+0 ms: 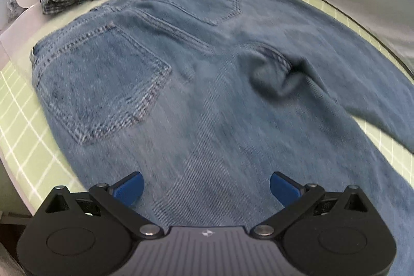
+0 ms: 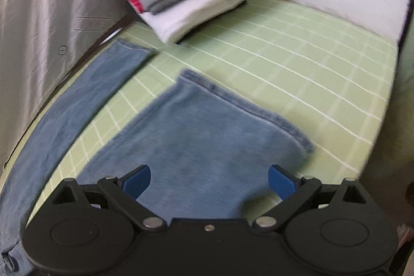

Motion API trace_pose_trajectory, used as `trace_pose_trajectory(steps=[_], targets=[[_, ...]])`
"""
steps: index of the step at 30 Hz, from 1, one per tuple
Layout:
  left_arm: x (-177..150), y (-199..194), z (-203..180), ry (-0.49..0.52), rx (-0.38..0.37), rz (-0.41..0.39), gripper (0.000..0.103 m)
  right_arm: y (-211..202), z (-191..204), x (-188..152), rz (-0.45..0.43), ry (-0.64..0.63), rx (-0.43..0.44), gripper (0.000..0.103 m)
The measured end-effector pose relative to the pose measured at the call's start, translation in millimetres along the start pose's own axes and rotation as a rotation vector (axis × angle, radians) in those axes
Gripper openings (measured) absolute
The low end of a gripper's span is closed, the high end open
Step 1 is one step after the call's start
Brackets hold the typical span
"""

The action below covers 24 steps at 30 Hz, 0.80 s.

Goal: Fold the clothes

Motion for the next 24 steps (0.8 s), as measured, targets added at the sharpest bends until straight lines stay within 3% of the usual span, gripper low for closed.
trace_pose_trajectory(steps=[7,14,18,20,21,22,24], targets=[[-19.0,-6.0,-2.4,-0.003,-0.013,0.016,0.102,3.3,-30.1,-23.4,0.116,0.163,0.074,0.099],[-15.8,-8.6,13.7,-0.030,-0.021,0.010,0.102,1.7,-13.6,-37.8,0.143,0.196,0.166,0.100],[-9.4,-9.4,30.1,-0.059,-0.013,0.000,0.102,6.0,-21.4,-17.6,0.051,0.211,0.076,0.094],[-6.2,-8.6,36.6,-0.070,-0.012,0.001,0.102,9.8,-29.7,-4.1,0.022,0.229,0.045,0.081],[-4.7,-8.3,38.3,-0.070,-0.010,0.001,0.102,11.7,-33.9,2.6,0.007,0.239,0.030,0.062],[-3.6,-8.5,38.7,-0.065,-0.008,-0.001,0.102,13.5,-38.0,9.4,-0.008,0.248,0.015,0.031],[-1.4,-8.9,39.6,-0.056,-0.004,-0.005,0.102,10.4,-44.9,22.9,-0.050,0.250,-0.017,0.009]])
Point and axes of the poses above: each gripper's, at about its wrist camera, not at the fingertips, and y roughly the way its jaws point, z to its left, x to its top, the point moved 9 cm from there along y, roughly the way its jaws point, and after that the axes turned 7 degrees about y, right-handed, at the moved point
